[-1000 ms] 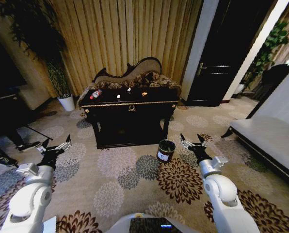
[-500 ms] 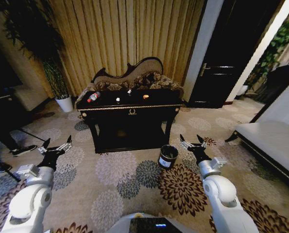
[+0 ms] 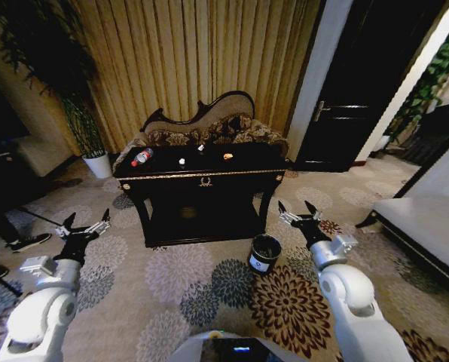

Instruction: Move to the front of the table and place the trash on the table into the trash bin.

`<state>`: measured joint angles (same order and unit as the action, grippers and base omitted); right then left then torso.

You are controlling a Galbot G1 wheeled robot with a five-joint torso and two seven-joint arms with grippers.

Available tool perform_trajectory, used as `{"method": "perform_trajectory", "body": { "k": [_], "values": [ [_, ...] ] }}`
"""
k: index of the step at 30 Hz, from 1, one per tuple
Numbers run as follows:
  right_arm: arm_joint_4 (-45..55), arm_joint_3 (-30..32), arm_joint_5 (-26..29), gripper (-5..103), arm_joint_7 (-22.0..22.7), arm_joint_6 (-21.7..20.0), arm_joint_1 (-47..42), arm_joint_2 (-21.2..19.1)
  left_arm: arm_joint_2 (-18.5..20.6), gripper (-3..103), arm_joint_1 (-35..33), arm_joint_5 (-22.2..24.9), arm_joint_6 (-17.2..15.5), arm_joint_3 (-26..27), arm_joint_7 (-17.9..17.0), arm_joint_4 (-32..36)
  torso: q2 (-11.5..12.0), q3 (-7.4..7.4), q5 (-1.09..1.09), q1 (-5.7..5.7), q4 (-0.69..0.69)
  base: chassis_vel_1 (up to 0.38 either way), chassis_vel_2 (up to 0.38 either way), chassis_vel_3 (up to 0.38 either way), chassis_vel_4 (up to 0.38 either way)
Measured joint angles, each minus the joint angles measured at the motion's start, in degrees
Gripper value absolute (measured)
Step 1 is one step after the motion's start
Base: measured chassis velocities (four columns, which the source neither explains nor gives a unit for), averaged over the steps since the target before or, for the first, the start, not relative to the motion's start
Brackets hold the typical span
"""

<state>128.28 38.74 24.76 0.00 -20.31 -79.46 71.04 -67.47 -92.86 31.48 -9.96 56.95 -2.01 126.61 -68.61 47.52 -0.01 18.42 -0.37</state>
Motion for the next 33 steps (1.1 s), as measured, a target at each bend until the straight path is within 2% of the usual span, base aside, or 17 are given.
{"method": "perform_trajectory", "body": {
  "k": [33],
  "values": [
    [-3.63, -2.22, -0.24, 100, 0.0, -0.51, 2.46, 0.18, 0.35, 100, -0.24, 0.69, -1.7, -0.13, 0.12, 1.29, 0.0, 0.0, 0.0, 0.0, 0.0, -0.151, 0.147, 0.147, -0.15]
  ]
}}
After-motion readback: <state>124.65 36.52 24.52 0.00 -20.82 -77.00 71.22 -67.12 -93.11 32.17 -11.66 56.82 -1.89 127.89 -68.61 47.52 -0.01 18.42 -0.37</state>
